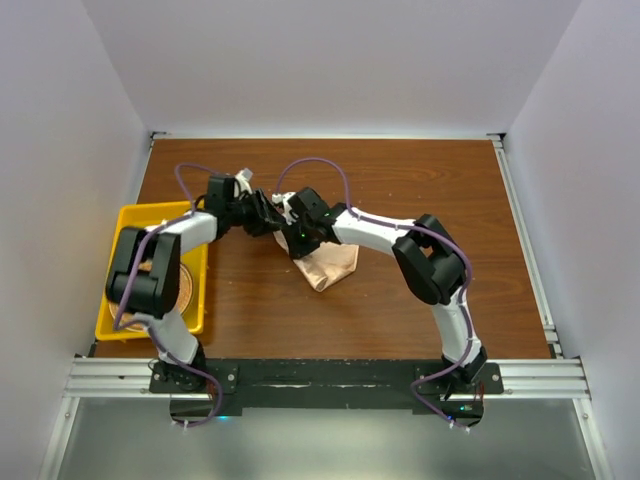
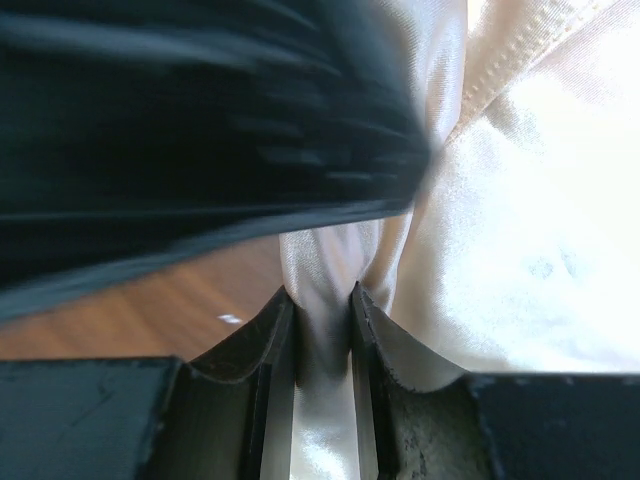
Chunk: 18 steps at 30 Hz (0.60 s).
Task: Fold the napkin, place the utensils inside, and roll it up
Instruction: Roll the napkin with the utensil
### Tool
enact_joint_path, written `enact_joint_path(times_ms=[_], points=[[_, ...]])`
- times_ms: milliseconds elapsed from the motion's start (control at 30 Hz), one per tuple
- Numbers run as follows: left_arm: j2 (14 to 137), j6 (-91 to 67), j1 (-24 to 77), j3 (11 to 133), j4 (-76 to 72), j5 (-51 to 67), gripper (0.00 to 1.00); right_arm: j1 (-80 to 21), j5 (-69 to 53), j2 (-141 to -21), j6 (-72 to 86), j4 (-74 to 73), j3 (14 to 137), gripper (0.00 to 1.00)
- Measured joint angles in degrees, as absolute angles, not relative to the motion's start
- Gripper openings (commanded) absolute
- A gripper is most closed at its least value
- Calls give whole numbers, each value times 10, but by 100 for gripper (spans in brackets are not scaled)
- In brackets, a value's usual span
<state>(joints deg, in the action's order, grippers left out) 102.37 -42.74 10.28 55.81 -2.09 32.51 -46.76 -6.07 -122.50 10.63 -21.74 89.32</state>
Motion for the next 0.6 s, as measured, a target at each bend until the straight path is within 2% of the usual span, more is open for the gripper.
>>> enact_joint_path(times_ms=[167,300,600], points=[[886,-423,88,520,15,308,54,-417,-231,-1218,155,-131,837,0],[821,-423,88,477,11,308,51,-377,-351,-1227,182,-91,809,0],[882,-459,94,397,-85,350,16,-348,-496,-1258,222,-37,784,0]])
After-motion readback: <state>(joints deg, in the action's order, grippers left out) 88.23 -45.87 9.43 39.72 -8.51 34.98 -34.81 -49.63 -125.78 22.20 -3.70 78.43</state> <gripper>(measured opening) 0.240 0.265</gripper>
